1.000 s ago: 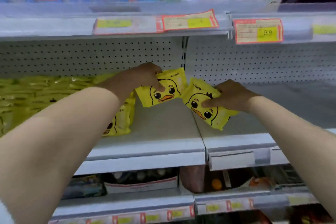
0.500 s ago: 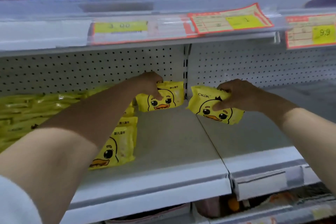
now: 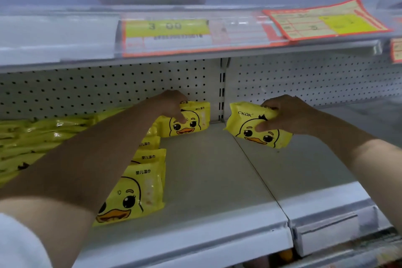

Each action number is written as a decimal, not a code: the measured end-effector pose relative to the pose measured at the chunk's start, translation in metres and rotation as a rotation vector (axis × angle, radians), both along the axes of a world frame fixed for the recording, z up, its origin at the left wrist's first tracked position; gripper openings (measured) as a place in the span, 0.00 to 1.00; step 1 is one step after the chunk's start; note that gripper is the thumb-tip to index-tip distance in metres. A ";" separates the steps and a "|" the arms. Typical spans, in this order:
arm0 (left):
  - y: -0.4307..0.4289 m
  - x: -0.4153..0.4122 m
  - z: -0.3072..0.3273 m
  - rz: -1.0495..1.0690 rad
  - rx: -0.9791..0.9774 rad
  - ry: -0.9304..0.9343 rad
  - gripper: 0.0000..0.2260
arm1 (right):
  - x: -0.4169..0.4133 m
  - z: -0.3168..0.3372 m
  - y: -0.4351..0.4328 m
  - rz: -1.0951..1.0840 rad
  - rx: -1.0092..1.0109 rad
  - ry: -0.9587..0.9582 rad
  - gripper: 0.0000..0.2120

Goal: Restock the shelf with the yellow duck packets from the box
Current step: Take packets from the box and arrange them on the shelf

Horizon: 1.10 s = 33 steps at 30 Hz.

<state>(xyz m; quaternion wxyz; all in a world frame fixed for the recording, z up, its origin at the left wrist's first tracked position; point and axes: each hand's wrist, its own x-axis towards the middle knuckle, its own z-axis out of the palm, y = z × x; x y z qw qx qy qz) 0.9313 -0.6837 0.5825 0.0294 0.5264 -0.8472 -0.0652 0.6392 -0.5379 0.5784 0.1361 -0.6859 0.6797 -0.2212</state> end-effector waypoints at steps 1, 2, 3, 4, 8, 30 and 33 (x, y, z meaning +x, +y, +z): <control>-0.002 0.000 0.000 -0.005 0.004 0.004 0.27 | 0.001 -0.001 -0.002 0.000 0.005 -0.009 0.20; -0.004 0.000 -0.001 -0.010 0.011 0.004 0.26 | 0.002 -0.001 -0.004 -0.002 0.009 -0.016 0.20; -0.005 -0.001 -0.002 -0.017 0.017 0.002 0.25 | 0.003 -0.002 -0.006 -0.004 0.013 -0.016 0.21; -0.006 -0.002 -0.002 -0.027 0.019 -0.005 0.23 | 0.004 -0.002 -0.007 -0.006 0.014 -0.007 0.22; -0.013 -0.004 -0.006 -0.064 -0.006 -0.013 0.23 | 0.007 0.000 -0.014 -0.004 0.013 0.005 0.22; -0.004 0.001 -0.016 -0.036 -0.637 -0.347 0.39 | 0.022 -0.004 -0.036 0.066 0.067 -0.025 0.21; 0.001 -0.001 0.000 -0.090 -0.499 -0.047 0.37 | 0.026 -0.004 -0.039 0.090 0.085 -0.025 0.20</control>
